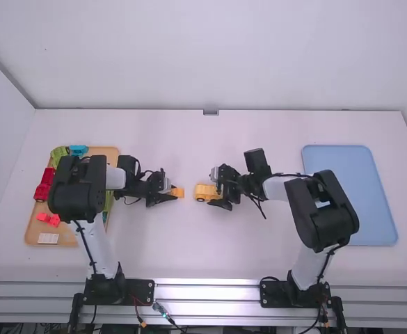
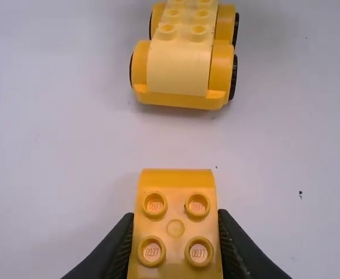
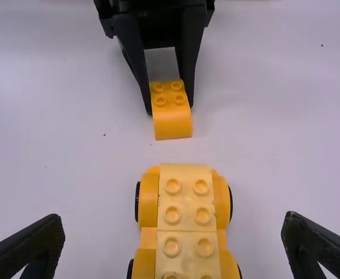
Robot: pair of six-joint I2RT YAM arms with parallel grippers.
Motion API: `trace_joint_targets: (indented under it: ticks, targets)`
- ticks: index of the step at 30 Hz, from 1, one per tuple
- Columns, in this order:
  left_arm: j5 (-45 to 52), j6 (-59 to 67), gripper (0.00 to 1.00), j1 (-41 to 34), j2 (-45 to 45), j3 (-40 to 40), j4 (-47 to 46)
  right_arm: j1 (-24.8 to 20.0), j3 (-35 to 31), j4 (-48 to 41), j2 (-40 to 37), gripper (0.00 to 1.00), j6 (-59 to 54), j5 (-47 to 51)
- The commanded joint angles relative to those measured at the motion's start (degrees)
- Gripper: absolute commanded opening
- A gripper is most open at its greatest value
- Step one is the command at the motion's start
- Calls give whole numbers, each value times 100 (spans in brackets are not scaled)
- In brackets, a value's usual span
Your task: Assemble lego blocks to make yellow taxi
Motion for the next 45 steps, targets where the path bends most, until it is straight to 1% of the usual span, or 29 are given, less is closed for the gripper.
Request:
trace_joint_targets:
  ticks: [1, 5, 10, 11, 12, 16, 18, 21, 23, 28, 34, 38, 40, 41, 45]
  targets:
    - [140, 85, 26, -22, 107, 76, -81, -9, -22, -26, 48, 99, 20, -98]
    - [142, 90, 24, -22, 96, 321, -415, -13, -22, -31, 48, 99, 20, -90]
    - [136, 157, 15, -11, -146, 601, -964, -15, -22, -42, 48, 99, 17, -81]
    - [140, 297, 13, -33, -254, 673, -1154, -15, -22, -22, 48, 97, 20, -81]
    - [142, 387, 12, -76, -350, 745, -1311, -13, -22, -24, 48, 99, 17, -74]
    - [127, 398, 12, -179, -684, 820, -1530, -15, -22, 118, 221, 99, 24, -81]
    - [94, 387, 12, -258, -798, 813, -1534, -15, -22, 306, 424, 99, 22, -109]
    - [144, 382, 12, -415, -964, 813, -1609, -15, -22, 876, 896, 99, 20, -588]
    - [140, 382, 10, -492, -1034, 815, -1631, -15, -22, 1106, 1051, 99, 22, -721]
    - [66, -529, 7, -841, -1084, 813, -1137, -13, -22, 1714, 1360, 99, 470, -487]
    - [85, -675, 6, -1130, -1095, 815, -966, -120, -22, 1950, 1644, 99, 481, -485]
    - [94, -675, 7, -1204, -1115, 815, -970, -201, -22, 1952, 1661, 99, 669, -496]
    - [92, -675, 6, -1296, -1115, 815, -966, -205, -24, 1998, 1661, 97, 623, -503]
    - [92, -726, 6, -1335, -1115, 815, -968, -197, -24, 2028, 1661, 95, 636, -446]
    - [-179, -1268, 5, -1425, -1115, 813, -802, -133, -151, 2282, 1661, 94, 887, -199]
